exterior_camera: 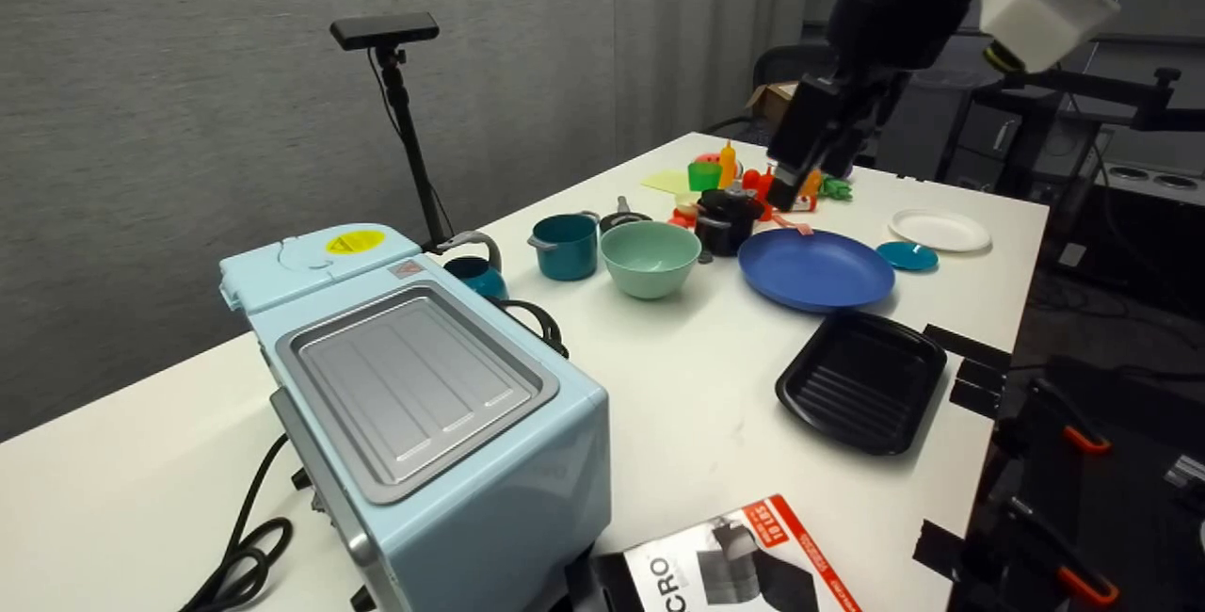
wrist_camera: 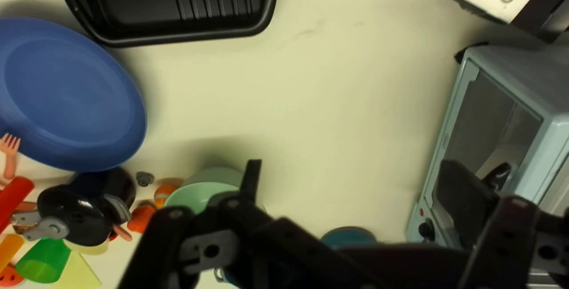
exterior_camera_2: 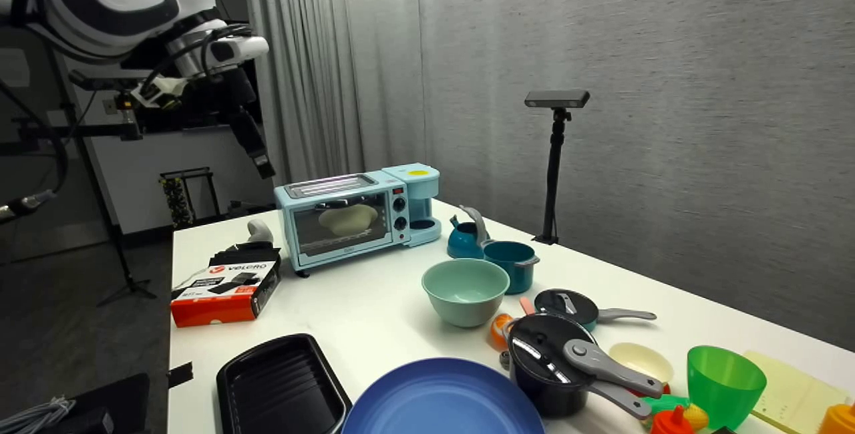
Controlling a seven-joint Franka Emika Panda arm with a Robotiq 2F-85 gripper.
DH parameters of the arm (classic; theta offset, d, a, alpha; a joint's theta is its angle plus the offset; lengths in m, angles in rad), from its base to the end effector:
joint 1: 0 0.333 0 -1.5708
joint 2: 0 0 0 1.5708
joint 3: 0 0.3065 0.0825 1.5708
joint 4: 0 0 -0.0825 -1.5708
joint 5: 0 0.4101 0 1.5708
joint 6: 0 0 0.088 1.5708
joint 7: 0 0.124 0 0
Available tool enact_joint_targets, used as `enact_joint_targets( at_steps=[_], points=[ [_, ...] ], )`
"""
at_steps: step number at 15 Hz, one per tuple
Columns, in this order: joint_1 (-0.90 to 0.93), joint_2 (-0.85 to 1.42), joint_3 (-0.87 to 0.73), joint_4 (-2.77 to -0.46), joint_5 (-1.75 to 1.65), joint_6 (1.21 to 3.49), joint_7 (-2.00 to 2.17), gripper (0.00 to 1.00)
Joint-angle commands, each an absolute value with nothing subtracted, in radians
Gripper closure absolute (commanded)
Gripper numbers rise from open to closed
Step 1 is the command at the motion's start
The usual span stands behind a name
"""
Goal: Pick up the black pan
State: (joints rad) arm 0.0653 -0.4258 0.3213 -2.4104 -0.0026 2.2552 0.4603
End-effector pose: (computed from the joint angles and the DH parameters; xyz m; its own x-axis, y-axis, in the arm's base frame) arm 0.4416 0.1824 0.4506 0.9570 -0.0780 0.2796 -0.0840 -0.9964 0.0096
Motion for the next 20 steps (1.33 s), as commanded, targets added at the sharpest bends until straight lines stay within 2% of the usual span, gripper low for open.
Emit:
enact_joint_targets(
  at_steps=[1, 6, 11, 20],
  points=[
    [-0.014, -0.288, 0.321, -2.307, -0.112, 2.367, 0.583, 0.0],
    [-0.091, -0.14, 0.25, -2.164, -0.227, 2.37, 0.799, 0.0],
    [-0.087, -0.035, 0.121, -2.053, -0.211, 2.357, 0.954, 0.0],
    [-0.056, -0.029, 0.058, -2.06, -0.211, 2.396, 0.983, 0.0]
  ],
)
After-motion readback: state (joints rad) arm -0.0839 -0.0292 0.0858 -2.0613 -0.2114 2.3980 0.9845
